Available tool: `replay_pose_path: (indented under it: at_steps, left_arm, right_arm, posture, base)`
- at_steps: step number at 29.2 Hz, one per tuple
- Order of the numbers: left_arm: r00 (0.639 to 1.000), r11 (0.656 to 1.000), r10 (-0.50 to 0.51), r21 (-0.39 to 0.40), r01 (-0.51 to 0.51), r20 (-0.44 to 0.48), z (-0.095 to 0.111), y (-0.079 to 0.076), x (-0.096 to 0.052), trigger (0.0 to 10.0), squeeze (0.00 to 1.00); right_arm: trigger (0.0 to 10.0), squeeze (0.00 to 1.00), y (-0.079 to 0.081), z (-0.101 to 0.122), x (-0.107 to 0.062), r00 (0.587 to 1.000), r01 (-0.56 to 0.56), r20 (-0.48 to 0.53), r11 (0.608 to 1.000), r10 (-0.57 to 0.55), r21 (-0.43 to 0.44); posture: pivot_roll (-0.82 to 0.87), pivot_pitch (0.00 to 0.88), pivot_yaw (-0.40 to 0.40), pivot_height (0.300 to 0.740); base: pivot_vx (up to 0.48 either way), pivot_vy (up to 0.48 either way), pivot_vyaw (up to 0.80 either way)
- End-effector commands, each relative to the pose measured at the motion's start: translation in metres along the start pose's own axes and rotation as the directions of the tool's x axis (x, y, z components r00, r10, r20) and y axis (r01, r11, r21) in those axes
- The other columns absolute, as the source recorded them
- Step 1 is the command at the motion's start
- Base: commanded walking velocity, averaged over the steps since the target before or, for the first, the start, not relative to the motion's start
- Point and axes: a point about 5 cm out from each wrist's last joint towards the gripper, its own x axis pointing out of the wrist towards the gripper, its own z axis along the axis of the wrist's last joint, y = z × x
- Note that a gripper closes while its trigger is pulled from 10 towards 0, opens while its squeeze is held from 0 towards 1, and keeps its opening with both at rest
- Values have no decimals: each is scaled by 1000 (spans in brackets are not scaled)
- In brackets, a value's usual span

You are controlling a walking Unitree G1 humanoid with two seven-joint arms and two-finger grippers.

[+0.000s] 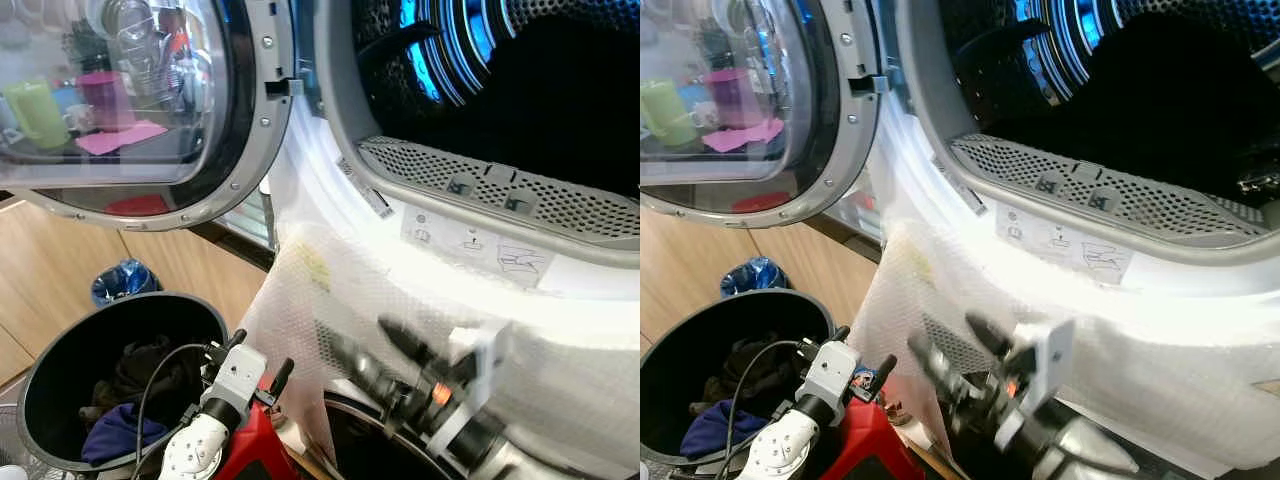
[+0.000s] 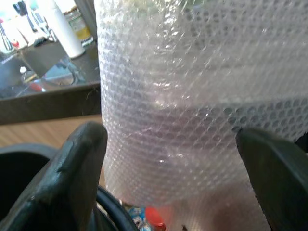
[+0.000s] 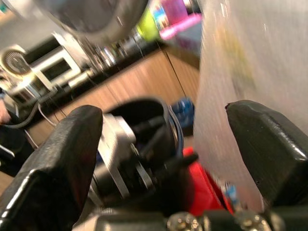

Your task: Clothes washing

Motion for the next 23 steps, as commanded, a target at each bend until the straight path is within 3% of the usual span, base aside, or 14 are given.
replay_pose_path:
  at_steps: [1, 23]
  left_arm:
    - [1000, 1000, 14, -12, -14, 14, 2, 3, -2, 10000, 0]
    - [1000, 1000, 14, -12, -14, 14, 2, 3, -2, 10000, 0]
  right_arm:
    - [10000, 0, 2, 5, 1, 999, -15, 28, 1000, 15, -24]
    - [10000, 0, 2, 5, 1, 999, -15, 28, 1000, 15, -24]
  posture:
    - [12, 93, 44, 740]
    - [12, 93, 44, 740]
  base:
    - [0, 0, 0]
    - [0, 0, 0]
